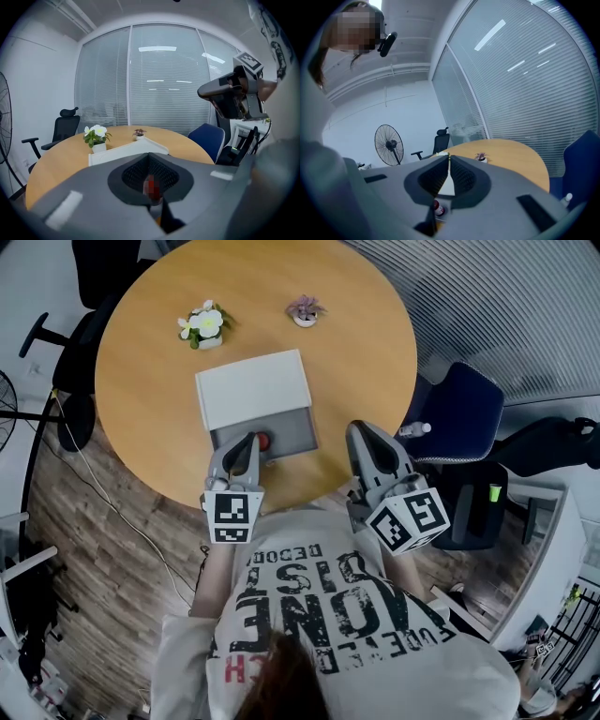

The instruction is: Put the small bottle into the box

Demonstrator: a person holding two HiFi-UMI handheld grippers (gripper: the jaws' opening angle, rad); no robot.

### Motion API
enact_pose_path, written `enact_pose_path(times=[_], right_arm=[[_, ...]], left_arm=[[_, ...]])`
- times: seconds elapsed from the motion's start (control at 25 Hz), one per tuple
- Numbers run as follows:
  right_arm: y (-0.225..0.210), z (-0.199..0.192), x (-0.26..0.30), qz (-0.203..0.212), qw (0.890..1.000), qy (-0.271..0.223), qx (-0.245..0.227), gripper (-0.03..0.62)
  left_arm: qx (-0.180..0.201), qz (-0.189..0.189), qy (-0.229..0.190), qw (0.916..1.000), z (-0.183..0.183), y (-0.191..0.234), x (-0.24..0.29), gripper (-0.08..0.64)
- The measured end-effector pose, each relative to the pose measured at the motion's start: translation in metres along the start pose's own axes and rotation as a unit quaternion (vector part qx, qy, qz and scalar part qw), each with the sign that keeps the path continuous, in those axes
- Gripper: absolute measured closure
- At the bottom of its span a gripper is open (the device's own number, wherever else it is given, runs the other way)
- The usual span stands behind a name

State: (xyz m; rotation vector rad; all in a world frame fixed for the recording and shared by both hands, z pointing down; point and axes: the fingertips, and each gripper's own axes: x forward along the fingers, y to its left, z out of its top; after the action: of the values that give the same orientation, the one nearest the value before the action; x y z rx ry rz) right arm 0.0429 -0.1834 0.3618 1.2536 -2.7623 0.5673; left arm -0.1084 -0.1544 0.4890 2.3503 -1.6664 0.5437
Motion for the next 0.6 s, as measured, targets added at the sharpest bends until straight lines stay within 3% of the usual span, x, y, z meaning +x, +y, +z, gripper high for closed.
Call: enact_pose_path(times=[0.28, 0.6], right_arm=[[0.008, 0.003, 0.004, 0.006, 1.000, -0.004, -0.007, 0.574], [0.025, 0.009, 0.011, 0.015, 1.000, -0.008, -0.022, 0.574]], left_arm=[[0.027, 0.011, -0.055, 0.9981, 0.047, 0.021, -0.010, 0.549], [0.064, 0.028, -0.129, 0.9892, 0.122, 0.054, -0.036, 0.549]])
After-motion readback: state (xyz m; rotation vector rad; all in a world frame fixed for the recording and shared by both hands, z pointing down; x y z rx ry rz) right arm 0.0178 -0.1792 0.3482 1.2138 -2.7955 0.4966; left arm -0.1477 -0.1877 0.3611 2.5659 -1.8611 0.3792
